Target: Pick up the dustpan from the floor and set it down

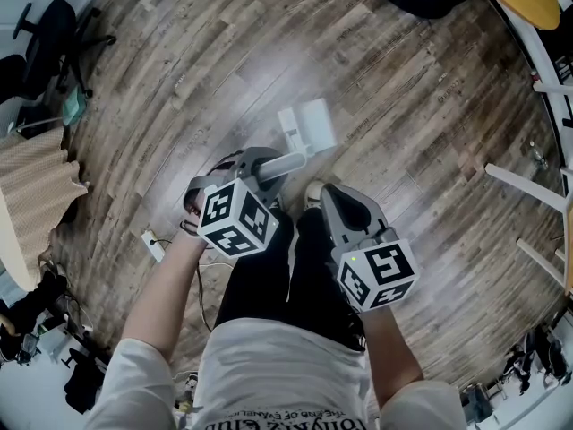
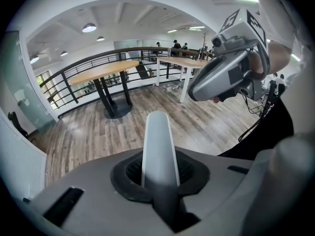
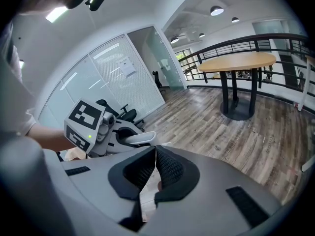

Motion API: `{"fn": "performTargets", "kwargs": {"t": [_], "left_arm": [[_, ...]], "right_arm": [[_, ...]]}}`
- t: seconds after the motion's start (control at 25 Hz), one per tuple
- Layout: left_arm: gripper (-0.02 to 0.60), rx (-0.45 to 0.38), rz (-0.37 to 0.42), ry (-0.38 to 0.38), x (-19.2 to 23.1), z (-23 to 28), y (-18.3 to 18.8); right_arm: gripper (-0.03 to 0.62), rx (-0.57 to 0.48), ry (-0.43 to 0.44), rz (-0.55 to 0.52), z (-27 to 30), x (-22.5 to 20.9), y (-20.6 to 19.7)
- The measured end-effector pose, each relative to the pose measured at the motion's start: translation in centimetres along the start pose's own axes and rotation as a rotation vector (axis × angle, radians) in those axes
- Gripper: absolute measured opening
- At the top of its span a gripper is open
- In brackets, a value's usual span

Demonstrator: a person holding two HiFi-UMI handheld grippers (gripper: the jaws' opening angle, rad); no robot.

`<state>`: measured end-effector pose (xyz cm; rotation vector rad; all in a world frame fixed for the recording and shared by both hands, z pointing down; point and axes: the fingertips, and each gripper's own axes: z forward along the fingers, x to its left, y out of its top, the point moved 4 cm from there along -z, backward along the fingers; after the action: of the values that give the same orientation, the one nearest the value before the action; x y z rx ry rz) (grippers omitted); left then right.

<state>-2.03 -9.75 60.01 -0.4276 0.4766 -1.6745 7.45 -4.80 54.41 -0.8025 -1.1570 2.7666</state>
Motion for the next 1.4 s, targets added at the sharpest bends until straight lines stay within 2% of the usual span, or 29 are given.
{"fn": "performTargets", "kwargs": {"t": [0.2, 0.76, 1.12, 1.4], "left_arm": [[0.077, -0.003, 0.002, 0.002, -0.3, -0.2, -0.3], [0.077, -0.003, -0.053, 0.041, -1.2, -2.1, -0.7], [0.078, -0.005, -0.089, 0.062, -2.9, -5.8, -0.8], [0.078, -0.024, -0.146, 0.117, -3.8, -10.4, 0.6]], "right_arm": [[0.026, -0.002, -0.003, -0.001, -0.3, 0.0, -0.1], [0.026, -0.003, 0.002, -0.037, -1.6, 1.2, 0.4], [0.026, 0.003, 0.012, -0.082, -3.6, 3.0, 1.0], [0.026, -0.004, 0.023, -0.115, -5.6, 4.7, 1.6]]}}
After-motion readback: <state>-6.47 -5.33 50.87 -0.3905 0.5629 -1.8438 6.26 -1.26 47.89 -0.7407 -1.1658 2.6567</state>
